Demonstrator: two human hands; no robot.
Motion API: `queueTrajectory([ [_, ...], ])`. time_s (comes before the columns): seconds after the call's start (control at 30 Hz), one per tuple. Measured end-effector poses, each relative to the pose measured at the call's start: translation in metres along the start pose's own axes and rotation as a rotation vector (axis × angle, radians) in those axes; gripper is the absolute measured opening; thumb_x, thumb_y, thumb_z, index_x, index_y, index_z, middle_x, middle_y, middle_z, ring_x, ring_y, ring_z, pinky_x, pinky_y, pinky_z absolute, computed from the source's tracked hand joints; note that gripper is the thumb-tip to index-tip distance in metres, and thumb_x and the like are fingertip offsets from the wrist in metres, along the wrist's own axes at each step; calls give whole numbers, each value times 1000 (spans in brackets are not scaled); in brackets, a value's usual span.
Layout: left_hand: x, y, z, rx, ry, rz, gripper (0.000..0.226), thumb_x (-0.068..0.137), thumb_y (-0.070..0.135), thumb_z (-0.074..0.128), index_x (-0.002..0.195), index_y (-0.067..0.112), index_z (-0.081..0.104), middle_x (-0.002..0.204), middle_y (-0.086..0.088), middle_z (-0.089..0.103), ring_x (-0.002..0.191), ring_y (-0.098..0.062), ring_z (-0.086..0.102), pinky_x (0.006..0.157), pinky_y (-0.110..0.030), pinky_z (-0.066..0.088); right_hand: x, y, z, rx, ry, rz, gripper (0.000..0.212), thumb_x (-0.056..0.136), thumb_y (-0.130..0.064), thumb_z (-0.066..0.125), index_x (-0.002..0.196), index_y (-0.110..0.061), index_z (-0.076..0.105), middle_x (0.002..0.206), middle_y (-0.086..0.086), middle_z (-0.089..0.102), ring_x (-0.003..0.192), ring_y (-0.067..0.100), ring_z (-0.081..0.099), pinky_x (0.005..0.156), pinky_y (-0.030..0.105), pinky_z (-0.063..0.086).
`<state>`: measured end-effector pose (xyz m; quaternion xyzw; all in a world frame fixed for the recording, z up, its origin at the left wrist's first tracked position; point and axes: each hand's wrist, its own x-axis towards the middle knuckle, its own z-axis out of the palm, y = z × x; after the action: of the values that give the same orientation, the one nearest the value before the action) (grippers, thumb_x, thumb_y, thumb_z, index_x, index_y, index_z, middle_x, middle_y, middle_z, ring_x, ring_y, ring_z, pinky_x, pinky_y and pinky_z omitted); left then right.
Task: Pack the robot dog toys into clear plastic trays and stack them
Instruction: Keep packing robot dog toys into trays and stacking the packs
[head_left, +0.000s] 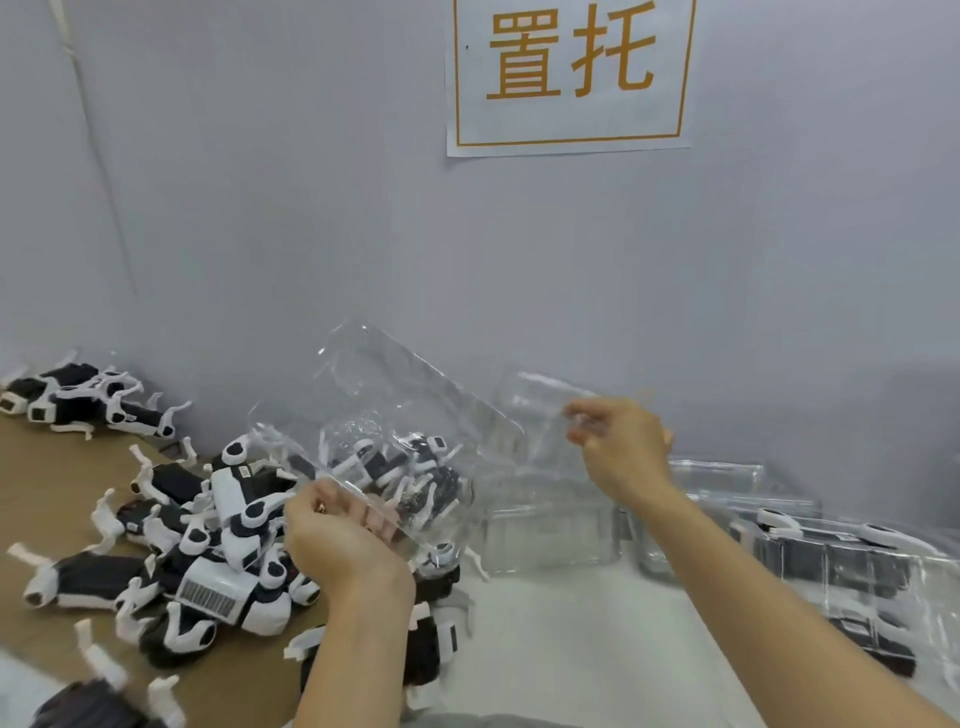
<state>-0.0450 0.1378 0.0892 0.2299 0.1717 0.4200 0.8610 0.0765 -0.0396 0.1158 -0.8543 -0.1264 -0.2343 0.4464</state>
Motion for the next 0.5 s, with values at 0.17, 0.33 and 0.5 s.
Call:
queueTrajectory([
  [0.17, -1, -1, 1, -47, -10, -81, 33, 93, 18, 36, 61, 23, 32, 50, 7, 25, 37, -10, 21, 34, -18, 18, 3, 20, 28, -388, -193, -124, 39, 88, -10, 56, 104, -42, 71, 96, -15, 71, 118, 13, 45, 84, 33, 16],
  [0.33, 1, -11, 3, 48, 33, -83, 29, 89, 17, 40, 62, 21, 33, 48, 7, 29, 40, -13, 26, 39, -23, 22, 0, 30, 31, -522, -63, -172, 39, 91, -35, 66, 129, -40, 59, 128, -4, 51, 124, 21, 34, 97, 37, 22],
  [0.5, 0, -21, 4, 80, 28, -102, 21, 88, 17, 40, 67, 20, 35, 51, 4, 32, 46, -16, 28, 48, -30, 25, -33, 6, 11, 270, 129, -65, 19, 99, -22, 55, 110, -27, 69, 102, -7, 66, 93, 8, 61, 85, 34, 51],
])
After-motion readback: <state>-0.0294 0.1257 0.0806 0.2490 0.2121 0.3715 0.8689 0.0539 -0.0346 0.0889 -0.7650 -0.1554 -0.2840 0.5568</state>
